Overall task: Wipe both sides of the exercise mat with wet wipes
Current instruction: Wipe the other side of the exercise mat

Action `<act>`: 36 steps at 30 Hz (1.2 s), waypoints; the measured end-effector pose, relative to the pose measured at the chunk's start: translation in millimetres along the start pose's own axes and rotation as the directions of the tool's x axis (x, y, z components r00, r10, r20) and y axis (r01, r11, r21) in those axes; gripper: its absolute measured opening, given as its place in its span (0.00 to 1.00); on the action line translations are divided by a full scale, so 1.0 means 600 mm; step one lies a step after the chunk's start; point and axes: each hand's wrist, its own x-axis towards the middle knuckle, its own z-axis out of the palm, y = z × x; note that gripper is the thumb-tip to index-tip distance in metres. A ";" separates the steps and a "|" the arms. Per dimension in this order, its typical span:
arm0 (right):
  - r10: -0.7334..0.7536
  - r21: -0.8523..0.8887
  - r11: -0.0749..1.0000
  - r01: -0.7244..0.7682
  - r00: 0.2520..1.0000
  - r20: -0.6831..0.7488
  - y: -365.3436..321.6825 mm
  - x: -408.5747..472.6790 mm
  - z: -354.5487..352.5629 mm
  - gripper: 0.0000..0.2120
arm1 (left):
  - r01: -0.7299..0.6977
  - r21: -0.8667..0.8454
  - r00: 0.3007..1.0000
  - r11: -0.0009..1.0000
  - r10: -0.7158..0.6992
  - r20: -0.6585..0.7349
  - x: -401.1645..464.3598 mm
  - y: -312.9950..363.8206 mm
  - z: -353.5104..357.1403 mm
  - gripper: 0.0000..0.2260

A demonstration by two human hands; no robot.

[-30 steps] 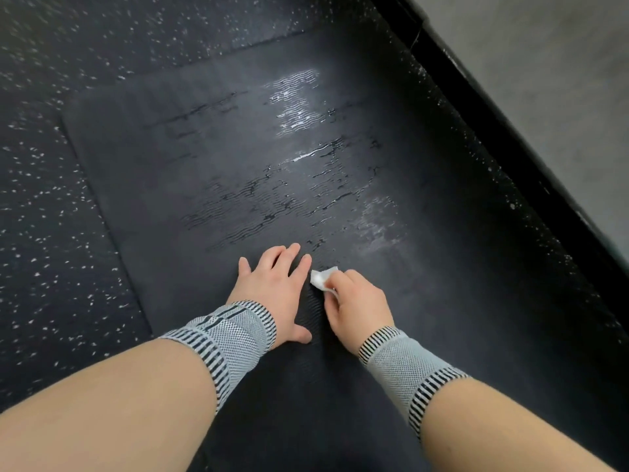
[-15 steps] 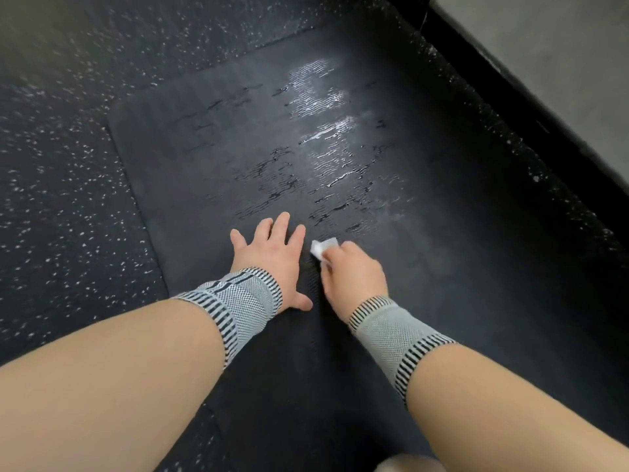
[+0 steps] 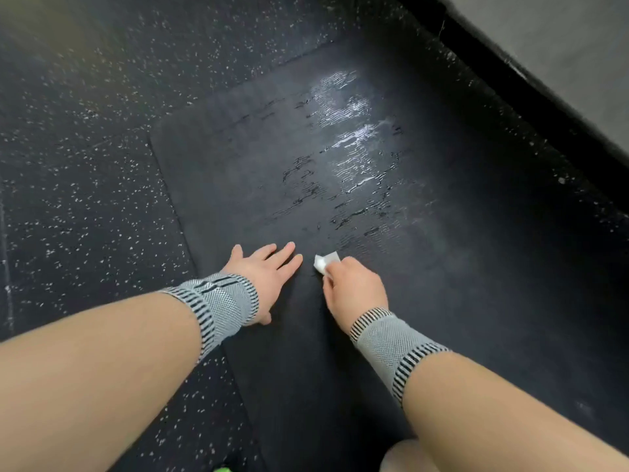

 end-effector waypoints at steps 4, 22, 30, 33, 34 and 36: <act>0.056 -0.045 0.997 -0.057 0.998 -0.029 0.063 0.016 -0.017 0.10 | -0.040 -0.039 0.997 0.998 0.037 -0.073 0.005 -0.014 0.019 0.52; 0.385 0.024 0.922 -0.386 0.911 -0.150 0.030 -0.003 -0.011 0.11 | 0.156 -0.388 0.922 0.908 -0.275 -0.271 -0.057 -0.078 0.163 0.32; -0.114 -0.019 0.993 0.115 0.992 0.060 -0.143 -0.047 0.071 0.13 | 0.165 -0.368 0.930 0.915 -0.269 -0.251 -0.059 -0.080 0.176 0.30; 0.043 -0.053 0.998 -0.044 0.999 -0.017 -0.086 -0.021 0.050 0.12 | 0.147 -0.373 0.929 0.916 -0.257 -0.265 -0.062 -0.077 0.184 0.29; 0.144 -0.040 0.988 -0.146 0.988 -0.064 -0.061 -0.013 0.039 0.12 | 0.135 -0.378 0.930 0.916 -0.248 -0.270 -0.063 -0.076 0.187 0.29; 0.298 0.014 0.954 -0.299 0.946 -0.127 -0.033 -0.015 0.028 0.12 | 0.114 -0.386 0.932 0.915 -0.233 -0.278 -0.064 -0.076 0.193 0.28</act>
